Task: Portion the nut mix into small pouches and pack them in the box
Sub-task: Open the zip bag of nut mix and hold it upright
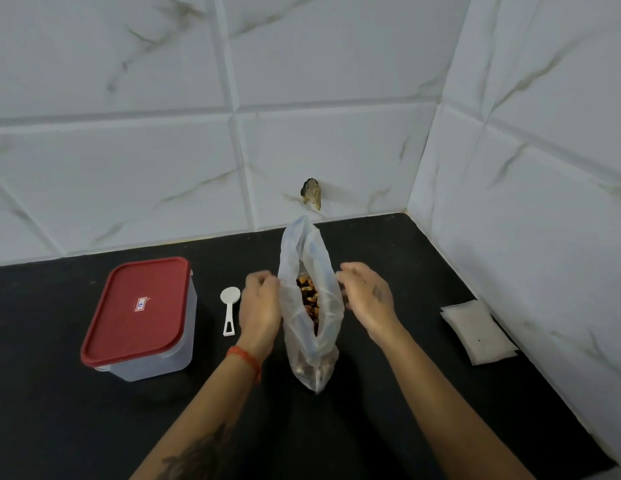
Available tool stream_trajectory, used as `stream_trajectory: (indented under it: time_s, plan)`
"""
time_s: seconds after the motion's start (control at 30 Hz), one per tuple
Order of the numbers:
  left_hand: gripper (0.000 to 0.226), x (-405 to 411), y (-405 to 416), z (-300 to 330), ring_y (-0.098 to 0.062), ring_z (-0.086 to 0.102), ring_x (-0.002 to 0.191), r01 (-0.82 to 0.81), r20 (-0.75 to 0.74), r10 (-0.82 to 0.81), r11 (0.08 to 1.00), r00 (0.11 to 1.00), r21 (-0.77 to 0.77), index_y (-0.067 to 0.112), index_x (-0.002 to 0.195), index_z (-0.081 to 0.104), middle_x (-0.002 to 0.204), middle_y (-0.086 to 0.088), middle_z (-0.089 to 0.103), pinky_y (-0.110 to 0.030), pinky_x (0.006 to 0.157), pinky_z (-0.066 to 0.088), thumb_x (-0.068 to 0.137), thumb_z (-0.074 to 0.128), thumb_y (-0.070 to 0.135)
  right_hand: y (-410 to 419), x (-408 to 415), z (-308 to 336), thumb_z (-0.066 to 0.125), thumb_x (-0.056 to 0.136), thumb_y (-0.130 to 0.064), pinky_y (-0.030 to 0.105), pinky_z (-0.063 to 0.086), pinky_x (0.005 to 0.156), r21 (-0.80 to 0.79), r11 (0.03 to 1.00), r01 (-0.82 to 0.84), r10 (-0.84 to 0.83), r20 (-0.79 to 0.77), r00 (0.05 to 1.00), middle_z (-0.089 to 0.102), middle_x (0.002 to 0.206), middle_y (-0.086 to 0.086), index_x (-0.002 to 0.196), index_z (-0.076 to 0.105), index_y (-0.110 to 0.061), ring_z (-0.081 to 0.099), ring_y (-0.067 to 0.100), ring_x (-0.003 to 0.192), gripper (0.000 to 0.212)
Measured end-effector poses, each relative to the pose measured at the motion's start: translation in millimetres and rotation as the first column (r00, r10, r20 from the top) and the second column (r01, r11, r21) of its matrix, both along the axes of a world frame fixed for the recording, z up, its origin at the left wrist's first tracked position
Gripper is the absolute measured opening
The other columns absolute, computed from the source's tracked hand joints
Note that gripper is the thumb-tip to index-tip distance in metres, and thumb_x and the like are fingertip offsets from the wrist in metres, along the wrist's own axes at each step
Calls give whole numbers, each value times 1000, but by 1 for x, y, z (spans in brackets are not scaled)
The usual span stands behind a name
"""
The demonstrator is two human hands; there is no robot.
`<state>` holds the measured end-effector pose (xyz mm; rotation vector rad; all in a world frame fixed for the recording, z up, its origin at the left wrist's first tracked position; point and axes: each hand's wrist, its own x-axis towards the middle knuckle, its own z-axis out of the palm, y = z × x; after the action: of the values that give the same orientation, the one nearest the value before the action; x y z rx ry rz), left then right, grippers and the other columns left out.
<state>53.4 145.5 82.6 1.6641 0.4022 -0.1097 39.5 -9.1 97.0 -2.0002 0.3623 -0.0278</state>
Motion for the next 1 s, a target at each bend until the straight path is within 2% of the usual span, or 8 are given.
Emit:
stream_trajectory:
  time_s: [0.2, 0.33, 0.4, 0.6, 0.73, 0.83, 0.93, 1.0]
  plan:
    - [25, 45, -18, 21, -19, 55, 84, 138, 173, -230, 894, 958, 425, 8, 99, 62, 86, -2, 59, -31, 74, 45, 96, 49, 29, 24, 46, 11, 53, 93, -29, 28, 42, 65, -241, 960, -145, 154, 21, 988, 56, 75, 1, 85, 62, -10, 57, 18, 77, 23]
    - [21, 63, -12, 26, -21, 55, 71, 160, -32, -164, 982, 986, -103, 6, 81, 65, 74, -9, 59, -32, 65, 45, 93, 49, 11, 10, 55, 14, 55, 91, -14, 39, 50, 87, 562, 813, 151, 4, -266, 964, 64, 89, 12, 94, 69, -3, 60, 26, 87, 18]
    - [15, 64, -6, 22, -20, 57, 74, 119, -166, -179, 940, 970, -321, 6, 89, 65, 77, -8, 61, -34, 73, 50, 91, 50, 8, 3, 55, 6, 56, 87, -14, 40, 50, 91, 634, 741, 219, 16, -343, 939, 65, 94, 12, 96, 70, -4, 61, 28, 92, 19]
    - [37, 71, -10, 6, -19, 53, 100, 118, 192, -206, 914, 960, 388, 16, 129, 46, 117, -6, 53, -32, 87, 44, 92, 46, 13, 12, 65, -1, 46, 93, -32, 33, 39, 93, -167, 984, -55, 66, 63, 996, 53, 129, 7, 140, 39, -15, 51, 23, 118, 50]
    - [41, 81, -22, 12, -22, 54, 113, 185, 230, -397, 770, 889, 611, 12, 133, 48, 124, -9, 57, -28, 89, 39, 97, 46, 30, 24, 84, 5, 50, 94, -18, 39, 47, 95, -239, 958, -157, 178, 67, 982, 62, 116, 11, 123, 56, -5, 58, 25, 110, 32]
    - [25, 89, -18, 17, -17, 59, 99, 152, 237, -407, 722, 882, 675, 9, 113, 63, 103, -3, 65, -23, 81, 40, 95, 48, 19, 18, 94, 5, 50, 92, -8, 34, 53, 80, 27, 997, -75, 77, -56, 995, 66, 98, 14, 102, 67, 1, 62, 24, 88, 22]
    - [20, 105, -6, 26, -21, 59, 85, 276, 31, -300, 908, 953, 316, 2, 96, 69, 87, -9, 63, -36, 80, 49, 90, 51, 7, 5, 97, 7, 51, 91, -8, 30, 46, 71, 556, 830, 47, 130, -276, 952, 67, 89, 10, 86, 72, -11, 56, 20, 74, 21]
    - [19, 106, -4, 33, -22, 60, 75, 277, -215, -285, 959, 934, -67, 0, 100, 67, 83, -13, 64, -35, 73, 52, 91, 51, 6, 4, 98, 4, 50, 95, -20, 30, 46, 72, 494, 868, 37, 92, -234, 968, 66, 95, 5, 90, 67, -16, 57, 18, 78, 19]
